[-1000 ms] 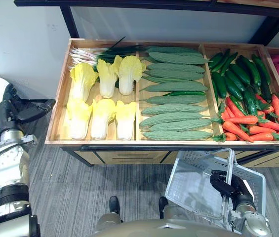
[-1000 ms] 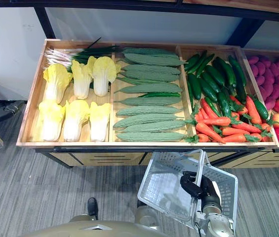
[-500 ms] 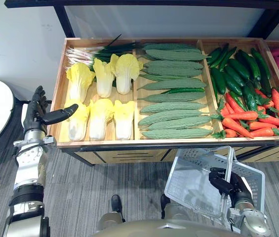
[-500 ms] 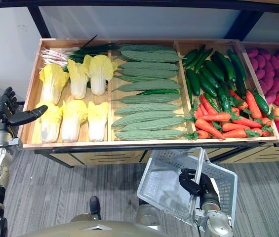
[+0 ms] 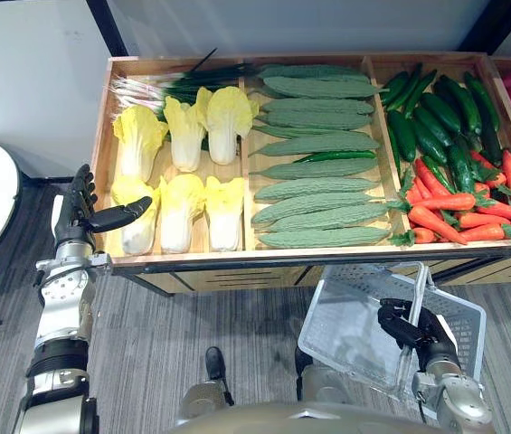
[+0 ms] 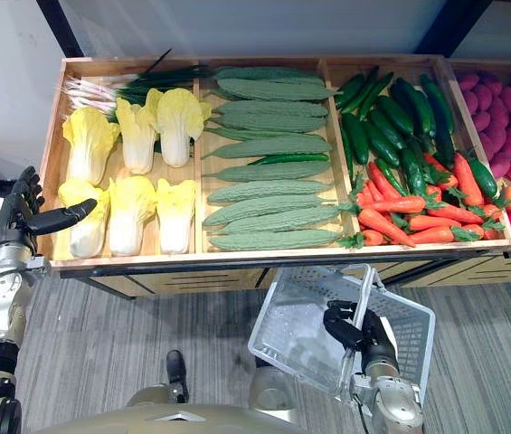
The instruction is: Pick vegetable in the basket
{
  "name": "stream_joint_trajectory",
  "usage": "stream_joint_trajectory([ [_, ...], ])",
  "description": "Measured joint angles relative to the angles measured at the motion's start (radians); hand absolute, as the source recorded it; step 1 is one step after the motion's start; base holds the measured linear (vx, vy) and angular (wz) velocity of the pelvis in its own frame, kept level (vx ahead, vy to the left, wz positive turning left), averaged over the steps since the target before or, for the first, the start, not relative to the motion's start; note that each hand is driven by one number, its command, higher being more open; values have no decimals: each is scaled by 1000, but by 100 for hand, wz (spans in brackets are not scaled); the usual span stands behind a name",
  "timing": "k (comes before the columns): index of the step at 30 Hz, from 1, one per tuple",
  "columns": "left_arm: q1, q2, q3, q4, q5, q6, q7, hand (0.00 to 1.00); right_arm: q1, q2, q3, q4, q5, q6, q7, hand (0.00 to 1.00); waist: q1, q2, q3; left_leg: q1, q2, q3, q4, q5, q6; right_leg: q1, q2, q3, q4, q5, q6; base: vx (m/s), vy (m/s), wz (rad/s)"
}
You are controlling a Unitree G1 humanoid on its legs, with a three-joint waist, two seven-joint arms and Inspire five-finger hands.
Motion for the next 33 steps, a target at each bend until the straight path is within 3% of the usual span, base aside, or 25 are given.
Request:
stream_joint_trajectory([
  [22, 0, -27, 36, 43, -9, 13, 39, 100, -43, -4, 8, 0, 0, -6, -1, 0, -6, -23, 85, -54, 1, 1, 29, -1, 2, -47, -1, 3, 8, 0, 0, 7, -1, 0],
  [33, -28, -26, 64, 45, -5, -10, 77, 100, -100, -27, 54, 0, 1, -19, -2, 0, -12, -14, 137, -109, 27, 28, 84, -22, -9, -101, 21, 32, 21, 20, -13, -24, -16, -8],
])
